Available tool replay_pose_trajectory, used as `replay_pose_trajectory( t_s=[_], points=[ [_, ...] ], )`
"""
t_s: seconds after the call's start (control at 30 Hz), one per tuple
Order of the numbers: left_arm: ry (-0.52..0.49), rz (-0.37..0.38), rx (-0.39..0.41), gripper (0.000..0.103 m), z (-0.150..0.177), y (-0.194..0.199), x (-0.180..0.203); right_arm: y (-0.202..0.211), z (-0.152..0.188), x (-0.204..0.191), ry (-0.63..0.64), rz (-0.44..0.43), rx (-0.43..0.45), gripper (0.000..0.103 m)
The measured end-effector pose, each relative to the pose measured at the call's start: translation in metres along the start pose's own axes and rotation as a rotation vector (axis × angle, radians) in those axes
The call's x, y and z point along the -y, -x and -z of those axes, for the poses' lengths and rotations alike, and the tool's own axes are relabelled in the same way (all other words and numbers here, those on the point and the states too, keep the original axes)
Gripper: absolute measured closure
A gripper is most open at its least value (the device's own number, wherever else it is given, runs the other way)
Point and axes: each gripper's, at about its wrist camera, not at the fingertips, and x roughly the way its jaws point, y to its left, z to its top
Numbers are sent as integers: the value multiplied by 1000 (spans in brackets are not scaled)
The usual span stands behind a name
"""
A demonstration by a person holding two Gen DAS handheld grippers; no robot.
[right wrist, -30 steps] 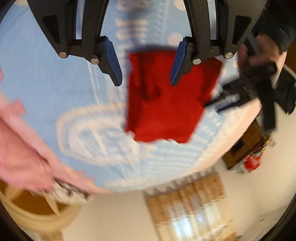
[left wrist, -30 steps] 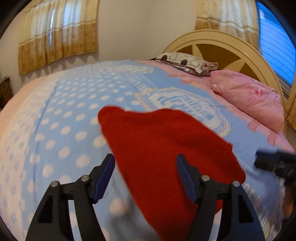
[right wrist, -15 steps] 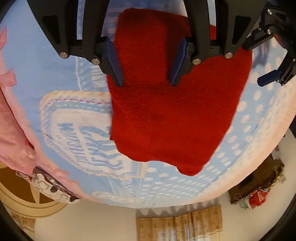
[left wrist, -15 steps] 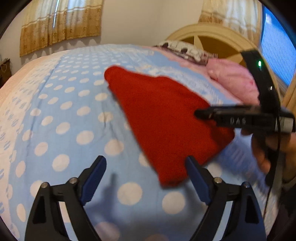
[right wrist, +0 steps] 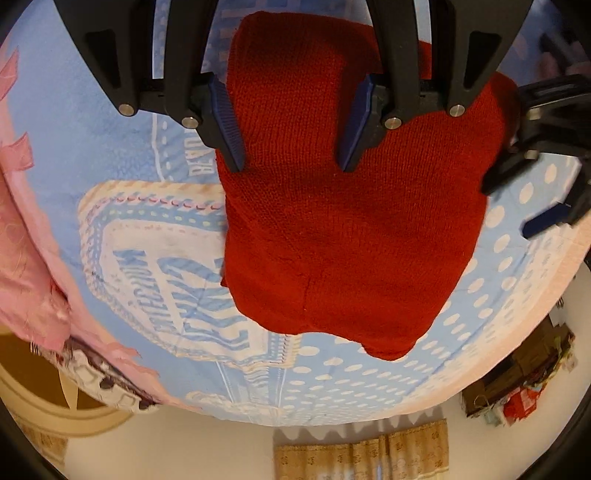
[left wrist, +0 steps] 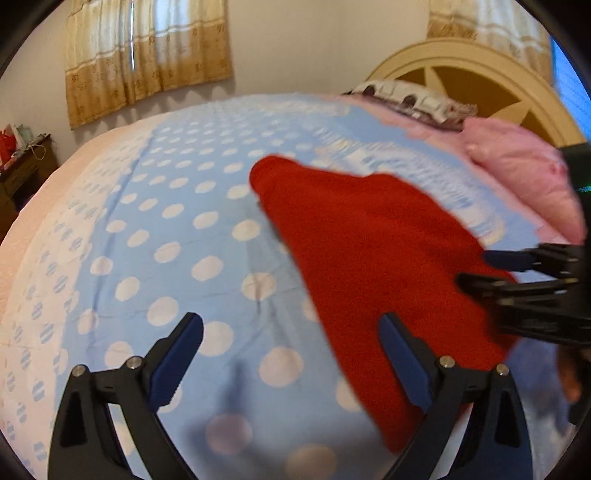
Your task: Fold small clothes
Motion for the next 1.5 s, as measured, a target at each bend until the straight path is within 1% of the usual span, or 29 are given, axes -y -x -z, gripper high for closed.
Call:
replay_pose_trajectory(
  t_s=[0.07,0.13,0.17,0.2,0.27,0.3,0.33,0.37,0.43,0.5,0.57,0.6,0.63,0.7,0.8,0.9,0.93,1.03,1.1,1.17,1.2,1.27,1.3,1.37,1.43,1.5],
  points=[
    [23,10,-7,3,5,-7,-3,3,0,0,6,5,0,49],
    [43,19,-4,3,7,-6,-6,13,-3,-3,1,12,19,49],
    [43,18,-3,3,7,-5,-5,20,-6,-5,-7,14,43,48],
    [43,18,0,4,6,-4,-5,33,-11,-9,-12,15,93,48],
    [37,15,5,4,6,-3,-4,47,-20,-20,12,21,150,48],
    [38,19,6,4,7,-3,-3,52,-26,-30,36,8,174,48],
    [42,24,5,4,7,-3,-3,52,-31,-40,67,-22,178,48],
    [45,27,4,4,7,-3,-4,47,-36,-51,100,-48,164,48],
    [51,33,3,4,7,-3,-4,34,-42,-65,124,-68,134,48],
    [52,34,3,4,7,-3,-4,11,-45,-74,148,-67,72,48],
    [54,37,3,4,7,-3,-5,-12,-45,-70,136,-12,29,48],
    [57,38,2,4,7,-2,-5,-20,-43,-63,112,-18,10,45],
    [59,45,3,4,7,-2,-5,-23,-42,-54,78,-37,3,36],
    [60,53,5,4,7,-2,-5,-30,-42,-32,-19,-104,-8,34],
    [64,73,6,4,8,-1,-4,-30,-44,-23,-40,-116,-9,34],
    [69,85,7,4,9,8,-3,-11,-38,-20,-49,-110,34,35],
    [70,96,16,4,10,13,-4,-4,-35,-22,-43,-110,53,41],
    [75,139,31,4,13,25,-2,6,-21,-17,-32,-130,64,45],
    [69,180,26,4,16,24,3,5,-9,-14,-12,-88,59,50],
    [40,192,0,4,19,17,12,-3,-2,-11,18,-49,57,51],
    [33,196,-6,4,21,13,16,-5,-1,-9,16,-51,67,51],
    [33,206,-24,3,24,8,18,-5,-2,-4,-6,-73,69,50],
    [48,215,-24,3,23,9,16,-3,-2,-3,-7,-85,71,50],
    [72,224,-13,3,20,15,11,4,-3,-1,6,-123,85,49],
    [76,223,1,4,19,19,10,12,-4,6,-14,-173,100,49],
    [81,219,11,4,17,21,9,19,-7,13,-43,-200,121,49]
  ],
)
